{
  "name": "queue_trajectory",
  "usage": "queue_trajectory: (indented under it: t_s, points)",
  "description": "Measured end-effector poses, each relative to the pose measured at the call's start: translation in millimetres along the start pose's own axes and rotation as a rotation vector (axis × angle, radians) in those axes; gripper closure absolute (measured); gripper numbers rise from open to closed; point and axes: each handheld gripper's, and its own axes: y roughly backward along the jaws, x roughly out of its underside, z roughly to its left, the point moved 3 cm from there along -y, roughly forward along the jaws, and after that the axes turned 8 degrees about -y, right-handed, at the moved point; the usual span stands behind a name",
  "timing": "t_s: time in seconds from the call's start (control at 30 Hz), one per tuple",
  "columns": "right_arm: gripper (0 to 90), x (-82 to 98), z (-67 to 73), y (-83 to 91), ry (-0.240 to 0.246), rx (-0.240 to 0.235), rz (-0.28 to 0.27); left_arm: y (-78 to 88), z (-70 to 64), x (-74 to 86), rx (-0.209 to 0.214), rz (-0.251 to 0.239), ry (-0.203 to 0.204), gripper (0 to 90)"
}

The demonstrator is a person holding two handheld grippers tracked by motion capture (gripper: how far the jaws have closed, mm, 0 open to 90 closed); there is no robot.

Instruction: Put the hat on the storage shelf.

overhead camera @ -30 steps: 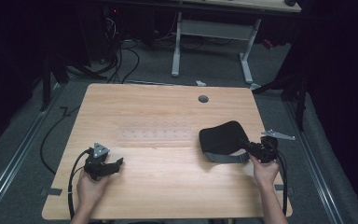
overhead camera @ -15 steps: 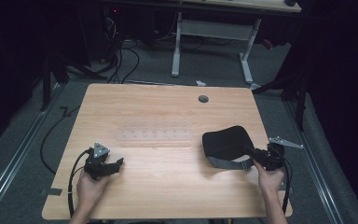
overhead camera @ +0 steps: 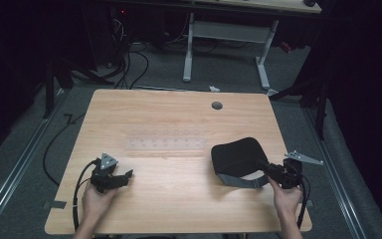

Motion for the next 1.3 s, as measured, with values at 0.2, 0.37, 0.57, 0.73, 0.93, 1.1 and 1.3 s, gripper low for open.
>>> queue_trajectory:
  t_s: [0.2,0.37,0.57,0.73,0.93,1.1,1.3]
  points:
    - [86.0,6.7,12.4,-1.8,0.018,-0.019,0.004,0.0,-0.6,0.5,0.004,0.006,-0.006,26.1]
    - [86.0,9.4,18.8,-3.7,0.016,-0.037,0.013,0.4,-0.5,0.9,0.003,0.01,-0.008,24.7]
    - [86.0,12.1,27.5,-6.4,0.018,-0.06,0.022,4.1,-1.3,1.1,0.015,0.009,-0.017,23.1]
    - [86.0,13.8,34.3,-9.5,0.021,-0.077,0.028,9.6,-7.5,-1.6,0.053,-0.009,-0.021,22.2]
    - [86.0,14.5,44.1,-15.2,0.03,-0.1,0.039,14.8,-21.5,-6.0,0.105,-0.018,-0.03,18.1]
    - [86.0,14.0,51.2,-18.3,0.04,-0.116,0.04,22.1,-42.1,-9.7,0.172,-0.035,-0.063,17.6]
    - [86.0,12.8,58.1,-21.1,0.051,-0.125,0.047,26.7,-62.6,-9.9,0.231,-0.038,-0.098,17.5]
